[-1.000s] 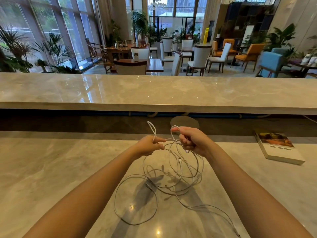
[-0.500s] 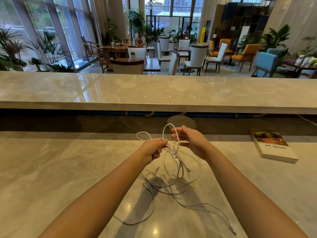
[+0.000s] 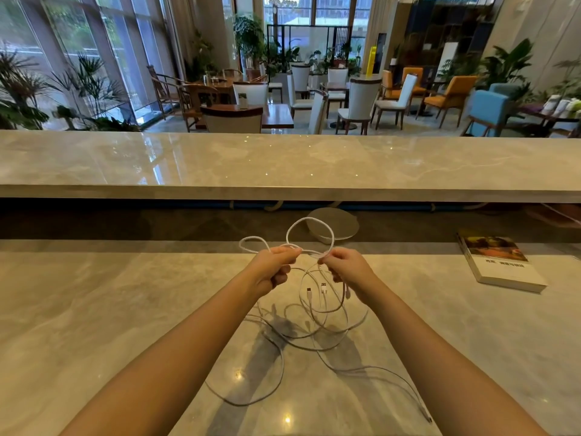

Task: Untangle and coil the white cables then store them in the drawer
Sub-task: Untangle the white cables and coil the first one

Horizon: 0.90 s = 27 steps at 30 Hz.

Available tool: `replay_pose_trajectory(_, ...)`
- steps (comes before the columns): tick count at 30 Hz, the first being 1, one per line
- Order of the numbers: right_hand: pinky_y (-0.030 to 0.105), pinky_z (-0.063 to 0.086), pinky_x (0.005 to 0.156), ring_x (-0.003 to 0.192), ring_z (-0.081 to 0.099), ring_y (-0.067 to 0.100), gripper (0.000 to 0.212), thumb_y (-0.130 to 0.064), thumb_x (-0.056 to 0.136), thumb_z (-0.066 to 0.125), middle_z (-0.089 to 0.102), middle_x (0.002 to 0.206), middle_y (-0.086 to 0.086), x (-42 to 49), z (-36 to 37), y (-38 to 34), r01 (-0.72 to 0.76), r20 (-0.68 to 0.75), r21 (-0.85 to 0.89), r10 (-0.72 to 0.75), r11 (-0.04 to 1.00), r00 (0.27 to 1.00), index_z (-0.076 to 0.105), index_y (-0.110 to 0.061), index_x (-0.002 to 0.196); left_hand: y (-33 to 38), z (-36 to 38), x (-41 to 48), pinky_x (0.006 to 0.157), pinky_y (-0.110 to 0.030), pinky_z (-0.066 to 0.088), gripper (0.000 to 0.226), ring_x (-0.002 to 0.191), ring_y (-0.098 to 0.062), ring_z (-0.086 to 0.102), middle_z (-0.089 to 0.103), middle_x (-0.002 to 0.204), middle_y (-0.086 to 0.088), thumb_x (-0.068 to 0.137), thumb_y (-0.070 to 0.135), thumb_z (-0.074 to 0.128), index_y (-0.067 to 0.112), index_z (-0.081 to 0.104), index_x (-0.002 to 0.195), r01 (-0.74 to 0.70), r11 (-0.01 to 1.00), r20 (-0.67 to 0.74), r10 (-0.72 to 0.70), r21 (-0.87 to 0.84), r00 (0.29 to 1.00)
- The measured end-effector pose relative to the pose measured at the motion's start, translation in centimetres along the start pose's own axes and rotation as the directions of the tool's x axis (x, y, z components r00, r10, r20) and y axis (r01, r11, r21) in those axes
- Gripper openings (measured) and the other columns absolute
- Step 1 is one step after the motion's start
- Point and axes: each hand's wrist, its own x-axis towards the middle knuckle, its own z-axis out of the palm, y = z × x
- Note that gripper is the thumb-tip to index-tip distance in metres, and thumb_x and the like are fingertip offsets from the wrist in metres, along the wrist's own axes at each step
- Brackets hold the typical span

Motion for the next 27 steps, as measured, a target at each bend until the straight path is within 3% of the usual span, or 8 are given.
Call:
replay_pose_trajectory(2,0.024,0.042,0.060,0.068,0.049,0.015,0.016,-0.015,0.089,0.055,0.057,0.072,0.004,0.0,-0.3,0.0,-0.036,0.003,0.032,0.036,0.999,0.999,0.068,-0.012,0.079,-0.1,-0.2,-0.2,0.040,-0.013,0.028,0.012,0.050,-0.005,0.041,0.054,0.070,-0.001,0.088,0.017,0.062,0.009,0.064,0.097,0.027,1.000,0.031,-0.027,-0.007,0.999)
replay_pose_trajectory(6,0.028,0.046,0.070,0.076,0.052,0.017,0.015,-0.015,0.089,0.056,0.059,0.082,0.007,-0.5,0.0,-0.3,-0.063,0.164,0.119,0.043,0.991,0.986,0.066,-0.011,0.078,-0.2,0.0,-0.4,0.042,-0.014,0.029,0.006,0.051,-0.005,0.046,0.066,0.079,-0.005,0.088,0.014,0.062,0.009,0.065,0.090,0.008,0.999,0.050,-0.010,0.036,0.999)
replay_pose_trajectory(10,0.027,0.048,0.071,0.077,0.056,0.016,0.016,-0.018,0.089,0.057,0.061,0.079,0.003,-0.5,0.4,0.0,-0.029,0.147,0.061,0.020,0.998,0.989,0.067,-0.016,0.076,-0.5,0.8,-0.6,0.037,-0.013,0.029,0.005,0.046,-0.005,0.046,0.060,0.070,-0.004,0.085,0.008,0.064,0.009,0.059,0.087,-0.025,1.000,0.042,0.026,-0.011,0.999)
replay_pose_trajectory(13,0.023,0.047,0.060,0.068,0.052,0.015,0.014,-0.015,0.089,0.057,0.058,0.074,0.004,-0.4,0.5,0.2,-0.005,0.028,0.074,0.003,0.997,1.000,0.068,-0.009,0.084,-0.5,0.9,-0.5,0.037,-0.014,0.032,0.011,0.049,-0.008,0.045,0.061,0.070,-0.006,0.082,0.004,0.066,0.009,0.059,0.089,-0.040,0.999,-0.016,0.040,0.033,0.999)
replay_pose_trajectory(17,0.024,0.037,0.052,0.057,0.040,0.013,0.017,-0.012,0.091,0.054,0.047,0.062,0.003,-0.2,-0.3,0.4,-0.020,-0.103,0.240,0.046,0.971,0.994,0.067,-0.002,0.085,-0.6,0.3,-0.5,0.044,-0.019,0.037,0.032,0.056,-0.012,0.047,0.061,0.075,-0.009,0.077,0.001,0.068,0.013,0.056,0.104,-0.071,0.980,-0.107,0.093,0.188,0.990)
replay_pose_trajectory(23,0.022,0.028,0.045,0.051,0.031,0.012,0.020,-0.012,0.091,0.053,0.038,0.057,0.002,0.3,-1.2,0.9,0.027,-0.262,0.314,0.060,0.949,0.963,0.066,-0.007,0.077,-0.8,-0.9,0.4,0.044,-0.022,0.033,0.025,0.055,-0.014,0.041,0.056,0.077,-0.009,0.079,0.001,0.064,0.012,0.062,0.101,-0.067,0.925,-0.208,0.154,0.375,0.966)
replay_pose_trajectory(27,0.024,0.027,0.046,0.051,0.030,0.012,0.018,-0.016,0.091,0.054,0.037,0.056,0.000,0.7,-2.6,1.2,0.036,-0.378,0.338,0.101,0.941,0.920,0.066,-0.003,0.088,-1.1,-2.5,0.9,0.046,-0.022,0.035,0.018,0.061,-0.015,0.046,0.064,0.092,-0.012,0.080,0.001,0.060,0.014,0.065,0.092,-0.052,0.850,-0.213,0.190,0.524,0.958)
